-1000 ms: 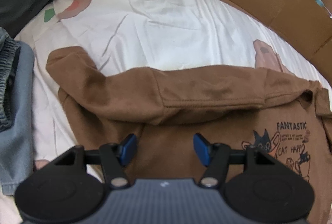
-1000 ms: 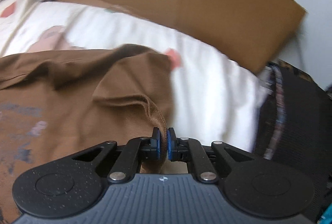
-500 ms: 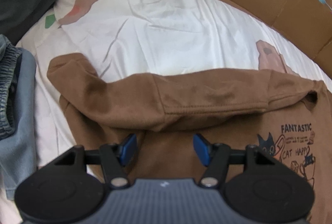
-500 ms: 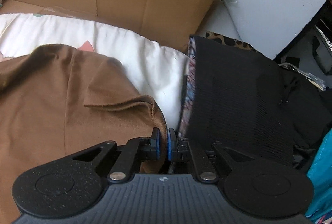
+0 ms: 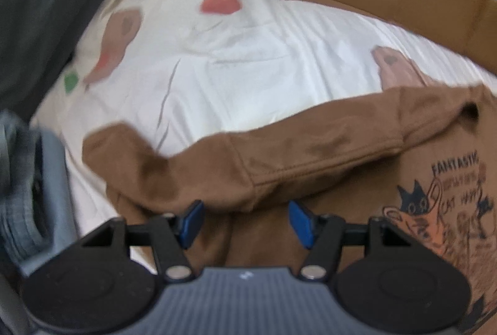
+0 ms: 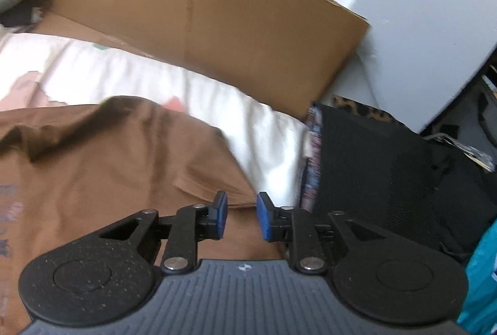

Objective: Fold clothes

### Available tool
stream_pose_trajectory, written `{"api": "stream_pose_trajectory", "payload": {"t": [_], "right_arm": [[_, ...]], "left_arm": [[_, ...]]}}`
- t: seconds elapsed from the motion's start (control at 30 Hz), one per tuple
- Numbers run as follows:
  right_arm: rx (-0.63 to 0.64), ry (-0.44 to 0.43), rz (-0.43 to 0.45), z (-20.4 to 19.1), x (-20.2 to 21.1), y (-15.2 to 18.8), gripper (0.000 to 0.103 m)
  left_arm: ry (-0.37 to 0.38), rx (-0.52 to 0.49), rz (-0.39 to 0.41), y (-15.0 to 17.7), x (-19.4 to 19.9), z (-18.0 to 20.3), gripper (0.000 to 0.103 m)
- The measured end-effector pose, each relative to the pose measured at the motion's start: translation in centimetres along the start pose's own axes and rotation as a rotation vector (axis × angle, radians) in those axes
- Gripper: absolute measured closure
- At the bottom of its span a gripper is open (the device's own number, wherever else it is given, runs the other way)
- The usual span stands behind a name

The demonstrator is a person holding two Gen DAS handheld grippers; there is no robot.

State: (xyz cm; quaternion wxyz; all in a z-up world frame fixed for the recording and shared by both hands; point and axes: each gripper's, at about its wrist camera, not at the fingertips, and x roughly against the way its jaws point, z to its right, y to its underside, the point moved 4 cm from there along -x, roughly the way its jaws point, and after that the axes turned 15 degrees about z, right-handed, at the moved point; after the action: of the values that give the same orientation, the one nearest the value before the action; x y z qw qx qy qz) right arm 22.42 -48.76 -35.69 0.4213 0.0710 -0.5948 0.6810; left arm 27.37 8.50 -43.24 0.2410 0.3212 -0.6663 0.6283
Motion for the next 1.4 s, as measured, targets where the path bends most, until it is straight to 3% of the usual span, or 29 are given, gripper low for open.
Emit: {"api": "stream_pose_trajectory", "payload": {"t": [0.23,0.33,0.77,0.83,1.0,1.27,1.4], "right_arm": [[0.001,-0.106,0.006,-1.9,0.1,-0.6,0.074],[0.015,-0.117,0.016,-2.6,0.3,-0.7,0.071],[0.035,-0.111,-0.025,-2.5,-0.4,1.0,0.070],[0.035,-0.119,-0.023,-2.6,-0.4,0.9,0.070],[0.037,-0.131,-0.020,-2.8,-0.4,0.8,0.070],[0.049,-0.131,-0.043,-3.0,-0.6,1.7,0.070],[0.046,-0.132,-0.048,-3.1,-0.6,1.9,0.070]], "left_arm": [[0.002,-0.374,0.078,-0.2,0.6,3.1,0.043],[0.019,-0.488,0.074,0.0,0.4,3.8,0.052],[0.048,-0.729,0.059,-0.3,-0.5,4.0,0.054],[0.060,-0.780,0.052,-0.1,-0.7,4.3,0.057],[0.092,-0.907,0.035,0.6,-1.0,5.1,0.076],[0.136,-1.103,0.019,1.3,-1.2,5.9,0.075],[0.147,-1.151,0.010,1.2,-1.7,5.8,0.075]]}}
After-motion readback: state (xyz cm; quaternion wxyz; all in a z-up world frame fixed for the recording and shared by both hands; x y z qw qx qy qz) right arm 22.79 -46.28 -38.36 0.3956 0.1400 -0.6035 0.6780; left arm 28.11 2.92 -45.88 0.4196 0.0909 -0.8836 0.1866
